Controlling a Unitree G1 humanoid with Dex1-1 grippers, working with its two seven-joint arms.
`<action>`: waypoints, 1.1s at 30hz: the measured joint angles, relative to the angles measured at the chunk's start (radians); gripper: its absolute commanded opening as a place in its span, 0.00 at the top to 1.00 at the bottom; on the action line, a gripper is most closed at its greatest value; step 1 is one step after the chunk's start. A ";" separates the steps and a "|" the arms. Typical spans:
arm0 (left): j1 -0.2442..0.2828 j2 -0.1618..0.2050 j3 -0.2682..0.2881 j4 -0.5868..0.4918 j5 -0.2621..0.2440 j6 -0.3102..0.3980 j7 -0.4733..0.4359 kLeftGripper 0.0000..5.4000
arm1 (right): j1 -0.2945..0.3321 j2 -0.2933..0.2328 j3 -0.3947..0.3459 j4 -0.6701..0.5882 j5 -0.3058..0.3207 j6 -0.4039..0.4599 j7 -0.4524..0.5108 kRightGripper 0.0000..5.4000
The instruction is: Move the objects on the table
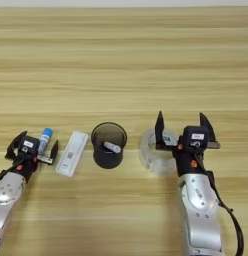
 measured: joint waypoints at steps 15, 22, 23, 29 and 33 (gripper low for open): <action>-0.035 -0.006 0.039 0.095 -0.050 0.040 -0.042 0.00 | 0.000 0.007 0.008 -0.005 0.000 0.000 0.000 0.00; -0.057 -0.005 0.050 0.128 -0.064 0.041 -0.043 0.00 | 0.000 0.009 0.012 -0.006 0.000 0.000 0.000 0.00; -0.061 -0.005 0.052 0.133 -0.069 0.045 -0.047 0.00 | 0.000 0.010 0.012 -0.006 0.000 0.000 0.000 0.00; -0.074 -0.007 0.068 0.148 -0.091 0.062 -0.061 0.00 | 0.000 0.012 0.012 -0.007 0.000 0.000 0.000 0.00; -0.082 -0.007 0.069 0.154 -0.092 0.067 -0.061 0.00 | 0.000 0.012 0.012 -0.008 -0.001 0.001 -0.001 0.00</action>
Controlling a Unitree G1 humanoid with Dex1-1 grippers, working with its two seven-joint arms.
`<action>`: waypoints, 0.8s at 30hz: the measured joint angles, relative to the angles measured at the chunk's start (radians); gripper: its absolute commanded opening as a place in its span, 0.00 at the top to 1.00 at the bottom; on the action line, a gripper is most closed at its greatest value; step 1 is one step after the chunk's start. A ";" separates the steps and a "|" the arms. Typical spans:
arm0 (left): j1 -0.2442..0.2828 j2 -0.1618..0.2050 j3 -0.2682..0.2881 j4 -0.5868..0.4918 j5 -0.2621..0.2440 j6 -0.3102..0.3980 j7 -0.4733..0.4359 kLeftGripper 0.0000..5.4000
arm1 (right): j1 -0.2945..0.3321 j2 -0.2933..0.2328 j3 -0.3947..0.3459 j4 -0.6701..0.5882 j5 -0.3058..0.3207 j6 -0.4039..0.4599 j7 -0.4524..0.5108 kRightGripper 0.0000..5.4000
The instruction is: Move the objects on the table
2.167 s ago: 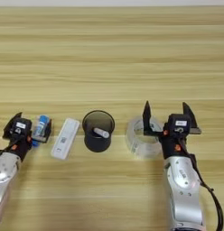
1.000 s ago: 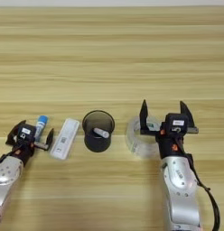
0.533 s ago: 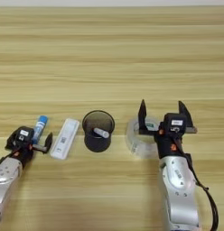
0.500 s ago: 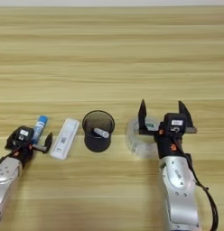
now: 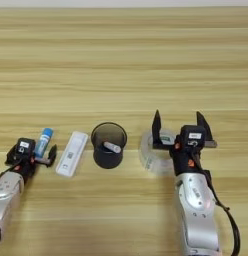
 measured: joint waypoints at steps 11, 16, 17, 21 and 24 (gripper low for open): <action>-0.011 -0.001 -0.001 0.010 0.000 0.007 -0.004 0.16 | 0.000 0.000 0.000 0.000 0.000 0.001 0.000 0.00; -0.009 -0.001 -0.001 0.010 -0.001 0.003 -0.013 0.24 | 0.000 0.000 -0.001 0.000 0.001 0.001 0.000 0.00; -0.009 -0.001 -0.001 0.010 -0.001 0.003 -0.014 0.26 | 0.000 0.000 -0.001 0.000 0.001 0.001 0.000 0.00; -0.006 -0.001 -0.001 0.005 -0.001 0.003 -0.017 0.33 | 0.000 0.000 -0.001 0.000 0.002 0.001 0.000 0.00; -0.002 -0.001 0.004 -0.001 -0.013 0.004 -0.021 0.39 | 0.000 0.000 -0.001 0.000 0.002 0.001 0.000 0.00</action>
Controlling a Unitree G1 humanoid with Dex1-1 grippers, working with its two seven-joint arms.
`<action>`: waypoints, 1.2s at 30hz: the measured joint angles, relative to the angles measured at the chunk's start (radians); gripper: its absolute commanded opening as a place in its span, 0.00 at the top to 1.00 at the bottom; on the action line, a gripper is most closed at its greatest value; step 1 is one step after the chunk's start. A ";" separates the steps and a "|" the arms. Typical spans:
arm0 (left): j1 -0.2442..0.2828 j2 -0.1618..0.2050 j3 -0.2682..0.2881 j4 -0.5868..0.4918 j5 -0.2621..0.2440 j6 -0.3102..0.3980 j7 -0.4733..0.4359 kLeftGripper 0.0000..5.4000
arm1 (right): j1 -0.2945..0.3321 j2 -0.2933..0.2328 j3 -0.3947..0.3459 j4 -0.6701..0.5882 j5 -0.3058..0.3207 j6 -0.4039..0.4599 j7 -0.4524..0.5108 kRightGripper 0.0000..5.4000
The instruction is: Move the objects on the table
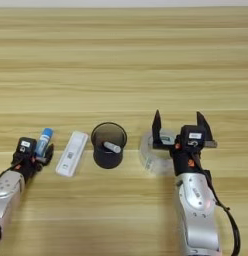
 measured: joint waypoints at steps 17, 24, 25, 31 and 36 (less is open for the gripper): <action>0.017 0.001 0.003 -0.027 -0.005 0.011 -0.001 0.74 | 0.000 0.000 0.000 -0.011 0.004 0.000 0.005 0.00; 0.026 0.001 0.009 -0.038 -0.006 0.012 -0.004 0.75 | 0.000 0.000 0.000 -0.012 0.004 0.000 0.005 0.00; 0.027 0.001 0.009 -0.039 -0.006 0.013 -0.005 0.75 | 0.000 0.000 0.000 -0.012 0.004 0.000 0.005 0.00; 0.029 0.001 0.013 -0.043 -0.007 0.016 -0.012 0.75 | 0.000 0.001 0.001 -0.013 0.004 0.000 0.004 0.00; 0.086 -0.024 0.004 -0.240 -0.040 0.057 -0.031 0.75 | -0.001 0.001 0.001 -0.014 0.003 0.001 0.004 0.00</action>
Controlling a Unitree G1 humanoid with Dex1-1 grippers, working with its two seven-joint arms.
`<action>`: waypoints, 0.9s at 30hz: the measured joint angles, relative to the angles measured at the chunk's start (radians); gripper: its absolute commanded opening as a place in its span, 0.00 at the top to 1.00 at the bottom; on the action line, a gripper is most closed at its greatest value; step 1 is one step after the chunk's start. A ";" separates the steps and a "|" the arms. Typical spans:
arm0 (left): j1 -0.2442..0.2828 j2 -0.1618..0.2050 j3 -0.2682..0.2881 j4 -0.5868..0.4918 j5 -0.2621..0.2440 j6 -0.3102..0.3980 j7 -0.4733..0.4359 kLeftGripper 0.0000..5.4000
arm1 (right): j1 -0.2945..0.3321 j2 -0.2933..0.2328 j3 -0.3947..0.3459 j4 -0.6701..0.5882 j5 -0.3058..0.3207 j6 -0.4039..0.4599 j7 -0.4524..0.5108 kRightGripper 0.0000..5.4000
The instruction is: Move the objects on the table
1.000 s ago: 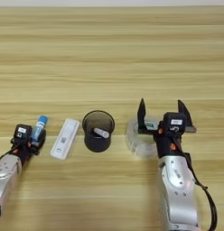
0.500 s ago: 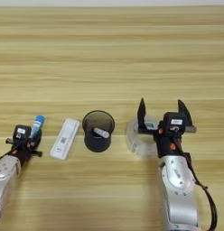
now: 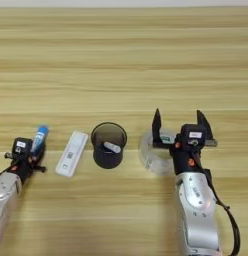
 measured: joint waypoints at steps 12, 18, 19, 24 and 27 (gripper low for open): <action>0.143 -0.090 -0.079 -0.385 -0.048 0.192 -0.018 0.75 | -0.001 -0.002 -0.002 0.001 -0.001 0.000 0.001 0.00; 0.191 -0.118 -0.147 -0.435 -0.083 0.267 -0.038 0.75 | -0.001 -0.001 -0.002 0.000 -0.002 0.000 0.000 0.00; 0.200 -0.117 -0.163 -0.435 -0.084 0.279 -0.039 0.75 | -0.001 -0.001 -0.001 0.000 -0.004 0.000 0.000 0.00; 0.216 -0.116 -0.212 -0.435 -0.096 0.309 -0.040 0.75 | -0.001 -0.001 0.000 0.000 -0.005 0.000 -0.003 0.00; 0.217 -0.115 -0.235 -0.435 -0.098 0.313 -0.039 0.75 | -0.001 0.000 0.000 0.000 -0.005 0.000 -0.003 0.00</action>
